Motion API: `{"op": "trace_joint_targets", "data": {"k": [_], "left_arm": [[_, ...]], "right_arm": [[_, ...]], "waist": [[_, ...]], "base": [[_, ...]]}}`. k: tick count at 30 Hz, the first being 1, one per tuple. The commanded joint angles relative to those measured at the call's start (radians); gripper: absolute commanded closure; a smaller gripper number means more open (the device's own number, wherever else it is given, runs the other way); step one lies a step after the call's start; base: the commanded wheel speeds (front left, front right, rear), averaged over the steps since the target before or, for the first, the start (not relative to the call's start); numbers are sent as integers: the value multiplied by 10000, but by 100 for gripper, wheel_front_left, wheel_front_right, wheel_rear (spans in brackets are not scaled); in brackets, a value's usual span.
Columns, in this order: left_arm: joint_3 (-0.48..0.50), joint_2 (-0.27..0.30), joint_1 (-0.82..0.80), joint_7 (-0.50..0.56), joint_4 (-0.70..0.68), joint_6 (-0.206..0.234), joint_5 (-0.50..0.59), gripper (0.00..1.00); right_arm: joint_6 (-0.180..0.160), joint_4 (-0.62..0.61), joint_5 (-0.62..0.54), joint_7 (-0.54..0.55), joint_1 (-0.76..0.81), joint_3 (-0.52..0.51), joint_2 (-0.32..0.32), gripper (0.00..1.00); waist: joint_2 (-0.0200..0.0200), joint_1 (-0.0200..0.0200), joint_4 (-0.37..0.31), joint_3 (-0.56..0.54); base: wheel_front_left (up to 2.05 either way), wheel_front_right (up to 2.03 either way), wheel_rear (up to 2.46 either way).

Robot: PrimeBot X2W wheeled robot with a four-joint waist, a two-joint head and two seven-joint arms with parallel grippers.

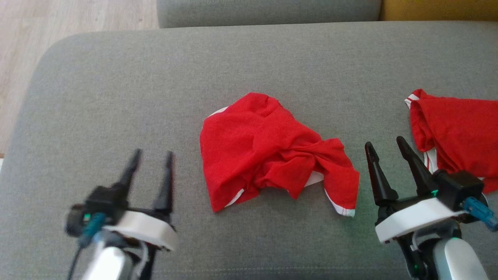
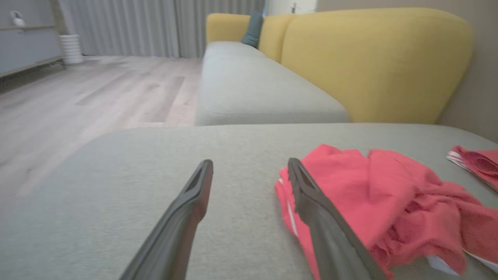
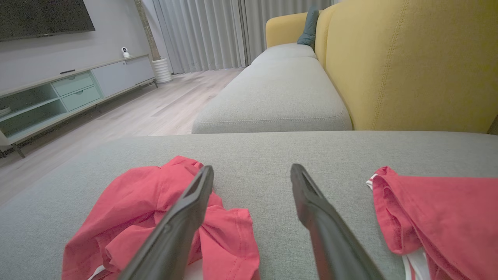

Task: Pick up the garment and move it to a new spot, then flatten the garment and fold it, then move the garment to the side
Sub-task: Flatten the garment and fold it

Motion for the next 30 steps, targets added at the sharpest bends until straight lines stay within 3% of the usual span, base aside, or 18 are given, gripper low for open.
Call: {"op": "trace_joint_targets", "data": {"k": [1, 9, 19, 20, 22, 23, 30], "left_arm": [[94, 87, -559, 155, -250, -187, -26, 0], [-1541, -777, -787, 1848, 1194, -1266, -510, 0], [-1404, -1057, -1188, 2363, 2846, -777, -691, 0], [-1425, -1050, -1212, 2425, 2942, -782, -696, 18], [-1483, -1040, -1258, 2505, 3096, -836, -710, 96], [-1491, -1041, -1280, 2493, 3140, -850, -719, 100], [-1375, -963, -1479, 1843, 2234, -872, -688, 100]], "right_arm": [[-9, -358, 80, 25, -357, 186, -9, 0], [-9, -317, 140, 50, -505, 317, -16, 0], [-9, -312, 236, 81, -489, 253, -35, 0], [-9, -304, 254, 85, -479, 235, -29, 0], [-9, -297, 276, 91, -467, 228, -19, 0], [-9, -299, 282, 96, -469, 231, -16, 0], [-9, -323, 347, 122, -394, 163, 7, 0]], "waist": [[0, 0, 2, 40], [0, 0, -215, 247], [0, 0, -523, 336], [0, 0, -529, 326], [0, 0, -530, 307], [0, 0, -530, 300], [0, 0, -458, 174]], "base": [[0, 0, 0], [0, 0, 0], [0, 0, 0], [0, 0, 0], [0, 0, 0], [0, 0, 0], [0, 0, 0]]}}
